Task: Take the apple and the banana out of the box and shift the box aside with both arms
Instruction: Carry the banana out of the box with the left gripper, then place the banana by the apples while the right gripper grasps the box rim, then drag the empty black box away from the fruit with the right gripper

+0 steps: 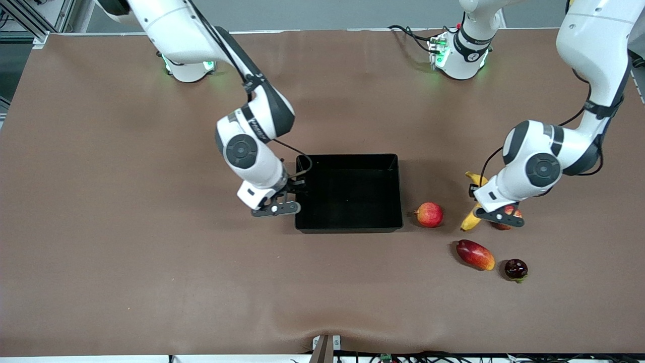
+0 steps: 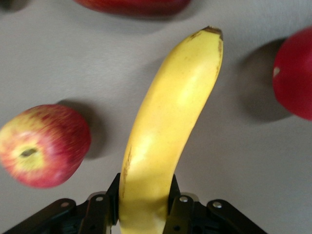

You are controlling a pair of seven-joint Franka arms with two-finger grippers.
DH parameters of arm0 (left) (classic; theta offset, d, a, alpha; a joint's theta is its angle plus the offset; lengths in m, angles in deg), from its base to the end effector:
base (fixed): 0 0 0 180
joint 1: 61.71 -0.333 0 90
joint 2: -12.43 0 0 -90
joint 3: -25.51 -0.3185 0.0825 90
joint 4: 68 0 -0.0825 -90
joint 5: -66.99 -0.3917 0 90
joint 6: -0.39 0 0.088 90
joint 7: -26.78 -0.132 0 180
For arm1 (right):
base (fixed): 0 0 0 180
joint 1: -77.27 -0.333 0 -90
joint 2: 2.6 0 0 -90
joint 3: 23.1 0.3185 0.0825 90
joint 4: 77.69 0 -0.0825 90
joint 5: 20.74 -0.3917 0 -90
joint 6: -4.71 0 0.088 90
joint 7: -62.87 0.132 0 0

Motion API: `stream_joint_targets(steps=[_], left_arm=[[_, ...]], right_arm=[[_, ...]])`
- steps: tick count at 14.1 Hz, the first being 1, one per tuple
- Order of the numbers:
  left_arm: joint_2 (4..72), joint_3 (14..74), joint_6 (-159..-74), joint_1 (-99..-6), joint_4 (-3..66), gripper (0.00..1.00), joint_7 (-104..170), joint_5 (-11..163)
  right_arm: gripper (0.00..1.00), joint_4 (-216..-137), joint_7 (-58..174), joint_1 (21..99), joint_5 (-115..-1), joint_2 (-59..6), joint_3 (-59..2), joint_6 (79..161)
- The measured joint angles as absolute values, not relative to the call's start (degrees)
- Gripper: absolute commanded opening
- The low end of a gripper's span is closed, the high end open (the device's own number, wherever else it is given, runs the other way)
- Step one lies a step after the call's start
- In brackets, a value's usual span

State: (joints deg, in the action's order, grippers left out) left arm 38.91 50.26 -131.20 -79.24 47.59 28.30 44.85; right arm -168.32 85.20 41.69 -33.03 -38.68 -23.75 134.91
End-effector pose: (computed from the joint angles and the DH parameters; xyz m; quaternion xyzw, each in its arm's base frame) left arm 0.5889 -0.0602 0.2006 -0.9824 0.1726 0.0557 0.0448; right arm 0.5795 0.4173 0.2482 -0.9953 -0.0441 0.0119 0.0853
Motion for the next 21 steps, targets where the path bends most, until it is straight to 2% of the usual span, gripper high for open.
stream_joint_targets(steps=[1,2,3,4,5,6,7,10,12,17,19,21], left_arm=[[39.63,50.44,-131.97,-79.2,47.65,0.0,27.67,44.16],[40.41,50.6,-132.92,-79.14,47.67,0.0,27.08,43.52],[41.25,50.66,-133.99,-79.09,47.7,0.0,26.47,42.67],[42.27,50.67,-135.16,-79.07,47.73,0.04,26.26,41.12],[43.4,50.65,-136.22,-79.1,47.73,0.24,26.25,39.61],[44.43,50.64,-137.25,-79.16,47.72,0.81,26.25,38.67],[44.95,50.63,-137.99,-79.3,47.58,1.0,26.25,38.39],[43.95,50.91,-138.56,-80.29,46.25,1.0,26.25,38.35],[40.77,52.21,-137.29,-80.89,44.69,1.0,26.44,39.92],[30.59,53.53,-117.36,-80.89,32.77,1.0,26.49,52.16],[28.25,53.47,-110.93,-81.26,27.66,1.0,26.57,54.48],[26.17,53.37,-108.32,-82.26,24.02,1.0,26.57,57.38]], right_arm=[[0.92,-168.28,85.3,41.22,-33.0,-39.42,-23.77,136.38],[0.79,-168.27,85.57,40.94,-32.99,-40.09,-23.78,137.62],[0.5,-168.28,86.63,40.64,-32.99,-40.69,-23.78,138.3],[0.22,-168.27,88.24,40.28,-32.95,-41.27,-23.78,138.66],[0.0,-168.27,89.43,39.87,-32.75,-41.75,-23.78,138.9],[0.0,-168.27,89.98,39.56,-32.42,-42.09,-23.8,138.97],[0.0,-168.28,90.47,39.4,-31.89,-42.26,-23.81,138.97],[0.0,-168.28,91.86,39.37,-31.61,-42.27,-24.06,138.65],[0.0,-168.29,92.46,39.37,-31.61,-42.27,-24.22,138.37],[0.0,-167.64,92.55,40.84,-31.6,-41.19,-25.12,135.52],[0.0,-167.58,92.16,44.74,-31.34,-39.49,-25.56,134.29],[0.0,-167.55,87.78,50.88,-31.26,-37.03,-25.77,131.16]])
